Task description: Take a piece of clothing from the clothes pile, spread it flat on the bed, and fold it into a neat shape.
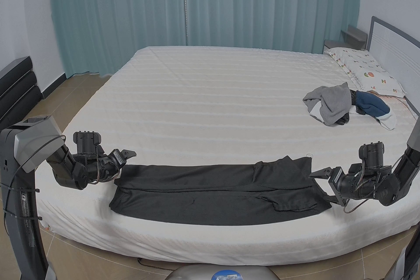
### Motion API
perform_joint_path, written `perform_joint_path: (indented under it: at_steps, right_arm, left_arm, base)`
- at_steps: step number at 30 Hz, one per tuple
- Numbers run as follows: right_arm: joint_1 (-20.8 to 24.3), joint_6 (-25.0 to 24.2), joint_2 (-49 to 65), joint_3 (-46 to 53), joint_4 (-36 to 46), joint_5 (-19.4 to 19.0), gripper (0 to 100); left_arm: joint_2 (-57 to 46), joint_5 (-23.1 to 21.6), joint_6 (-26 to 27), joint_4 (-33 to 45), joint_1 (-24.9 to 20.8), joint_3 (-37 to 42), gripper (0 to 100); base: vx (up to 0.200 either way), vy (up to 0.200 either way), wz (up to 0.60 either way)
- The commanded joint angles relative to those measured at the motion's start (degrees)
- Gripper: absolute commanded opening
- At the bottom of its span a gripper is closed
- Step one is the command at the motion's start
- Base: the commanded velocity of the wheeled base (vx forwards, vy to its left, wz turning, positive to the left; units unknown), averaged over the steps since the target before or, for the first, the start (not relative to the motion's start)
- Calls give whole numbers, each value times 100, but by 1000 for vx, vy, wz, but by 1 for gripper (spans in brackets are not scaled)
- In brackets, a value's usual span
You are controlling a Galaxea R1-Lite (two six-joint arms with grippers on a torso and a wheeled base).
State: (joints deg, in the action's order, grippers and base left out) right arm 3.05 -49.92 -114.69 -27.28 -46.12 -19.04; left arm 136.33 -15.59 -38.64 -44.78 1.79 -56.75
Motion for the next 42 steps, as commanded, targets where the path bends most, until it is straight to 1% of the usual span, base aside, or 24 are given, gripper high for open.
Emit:
perform_joint_path:
  at_steps: [1, 9, 13, 15, 18, 29, 30, 31, 32, 36, 38, 39, 40, 41, 42]
  right_arm:
    - [3, 0, -10, 4, -3, -3, 100]
    - [-6, 0, -18, -5, -3, -3, 100]
    - [-15, 9, -36, -5, -3, -3, 100]
    - [-24, 9, -36, -5, -3, -3, 100]
    - [-15, 9, -45, -5, -3, -3, 100]
    - [20, 9, -27, 39, -3, -3, 100]
    - [73, 0, 34, 74, -3, 6, 100]
    - [73, 0, 34, 74, -3, 6, 100]
    - [73, 0, 34, 74, -3, 6, 100]
    - [337, 0, 140, 179, 33, 67, 100]
    - [363, 0, 140, 171, 41, 76, 100]
    - [521, -9, 87, 100, 77, 190, 100]
    - [521, -9, 87, 100, 77, 190, 100]
    - [715, -167, 26, 12, 68, 305, 100]
    - [811, -325, 17, -40, 68, 410, 100]
  left_arm:
    - [289, 4, 6, -22, 5, -205, 0]
    - [359, 56, -3, -58, 41, -267, 0]
    - [342, 250, -82, -251, 164, -267, 0]
    - [342, 320, -240, -321, 190, -267, 0]
    - [359, 346, -433, -374, 199, -293, 0]
    - [403, 320, -416, -383, 208, -293, 0]
    - [395, 294, -442, -383, 208, -293, 0]
    - [395, 294, -442, -383, 208, -293, 100]
    - [395, 294, -442, -383, 208, -293, 100]
    - [359, 267, -504, -392, 216, -267, 100]
    - [359, 267, -530, -400, 216, -258, 100]
    - [307, 250, -978, -488, 243, -240, 100]
    - [307, 250, -978, -488, 243, -240, 100]
    - [228, 188, -1330, -550, 278, -240, 100]
    - [184, 118, -1444, -567, 313, -223, 100]
  base:
    - [0, 0, 0]
    - [0, 0, 0]
    - [0, 0, 0]
    - [0, 0, 0]
    - [0, 0, 0]
    - [0, 0, 0]
    - [0, 0, 0]
    - [0, 0, 0]
    - [0, 0, 0]
    - [0, 0, 0]
    - [0, 0, 0]
    - [0, 0, 0]
    - [0, 0, 0]
    - [0, 0, 0]
    - [0, 0, 0]
